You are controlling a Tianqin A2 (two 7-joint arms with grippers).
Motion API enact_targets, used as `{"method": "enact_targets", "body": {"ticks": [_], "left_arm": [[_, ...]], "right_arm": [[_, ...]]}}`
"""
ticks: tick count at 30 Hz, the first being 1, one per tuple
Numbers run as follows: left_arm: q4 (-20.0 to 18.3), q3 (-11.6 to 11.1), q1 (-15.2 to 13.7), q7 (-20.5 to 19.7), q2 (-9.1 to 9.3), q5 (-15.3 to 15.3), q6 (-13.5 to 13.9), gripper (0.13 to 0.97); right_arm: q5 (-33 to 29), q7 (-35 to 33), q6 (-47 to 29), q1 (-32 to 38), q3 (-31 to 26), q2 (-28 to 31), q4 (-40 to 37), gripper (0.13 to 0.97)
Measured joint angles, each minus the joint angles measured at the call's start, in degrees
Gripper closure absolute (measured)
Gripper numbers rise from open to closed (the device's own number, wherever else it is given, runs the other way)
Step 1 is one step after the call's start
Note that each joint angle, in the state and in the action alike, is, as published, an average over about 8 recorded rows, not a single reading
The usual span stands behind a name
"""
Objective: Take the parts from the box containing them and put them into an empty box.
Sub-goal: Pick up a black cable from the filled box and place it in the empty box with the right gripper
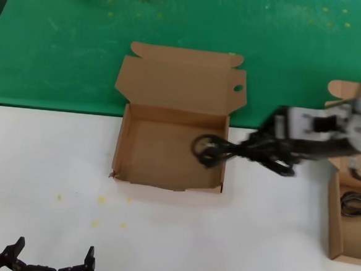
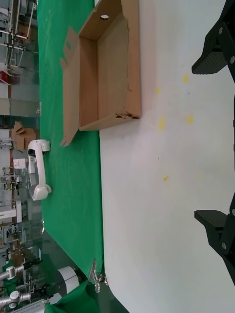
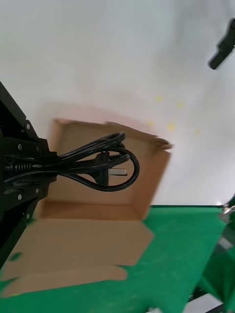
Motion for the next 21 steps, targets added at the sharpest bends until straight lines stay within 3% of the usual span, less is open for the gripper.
{"method": "enact_targets", "body": {"ticks": [10,21], "left_arm": [[0.0,0.0,0.0,0.0,0.0,0.0,0.0,0.132],[0.0,0.0,0.0,0.0,0.0,0.0,0.0,0.132]], "right_arm": [[-0.2,-6.1,3.9,5.0,-3.1,-12.4,-14.7,0.882],[1.9,-12.9,6.6,6.9,-3.5,-19.4,-25.9,0.882]]}}
